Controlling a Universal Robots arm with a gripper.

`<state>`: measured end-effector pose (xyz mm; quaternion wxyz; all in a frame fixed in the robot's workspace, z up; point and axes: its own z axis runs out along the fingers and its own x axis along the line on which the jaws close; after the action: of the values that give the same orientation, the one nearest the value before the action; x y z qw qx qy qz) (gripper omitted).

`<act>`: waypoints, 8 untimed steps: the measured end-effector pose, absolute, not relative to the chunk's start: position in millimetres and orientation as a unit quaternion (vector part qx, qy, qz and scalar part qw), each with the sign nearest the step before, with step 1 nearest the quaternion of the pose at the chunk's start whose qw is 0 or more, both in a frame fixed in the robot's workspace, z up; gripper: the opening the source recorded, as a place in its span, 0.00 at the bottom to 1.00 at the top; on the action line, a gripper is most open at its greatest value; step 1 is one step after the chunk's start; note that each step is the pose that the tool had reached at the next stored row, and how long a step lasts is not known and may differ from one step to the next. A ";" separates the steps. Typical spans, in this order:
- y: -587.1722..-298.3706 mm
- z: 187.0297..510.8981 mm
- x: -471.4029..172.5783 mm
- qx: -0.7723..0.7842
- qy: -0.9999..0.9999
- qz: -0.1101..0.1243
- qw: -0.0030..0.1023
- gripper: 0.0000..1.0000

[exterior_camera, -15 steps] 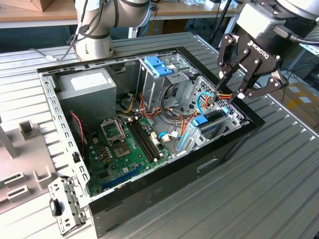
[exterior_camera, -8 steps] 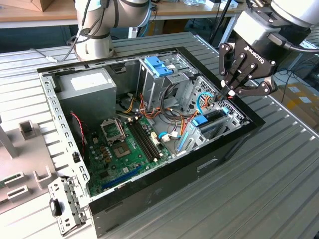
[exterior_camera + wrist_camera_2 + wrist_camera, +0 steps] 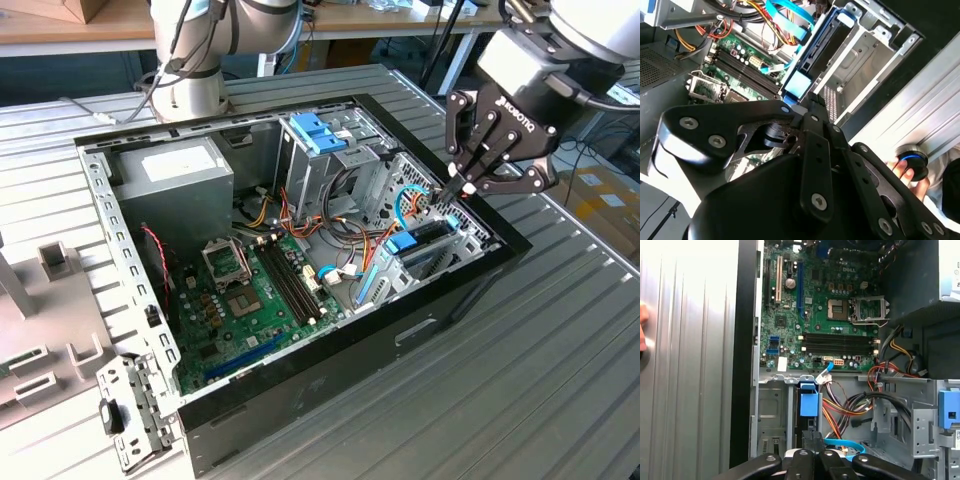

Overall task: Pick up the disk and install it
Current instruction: 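Insert the disk into the insertion slot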

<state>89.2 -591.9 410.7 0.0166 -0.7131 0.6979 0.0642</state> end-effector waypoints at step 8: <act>-590.6 408.2 105.7 -0.713 0.698 0.069 0.012 0.11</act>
<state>105.7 -590.6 408.2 0.0116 -0.7127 0.6980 0.0692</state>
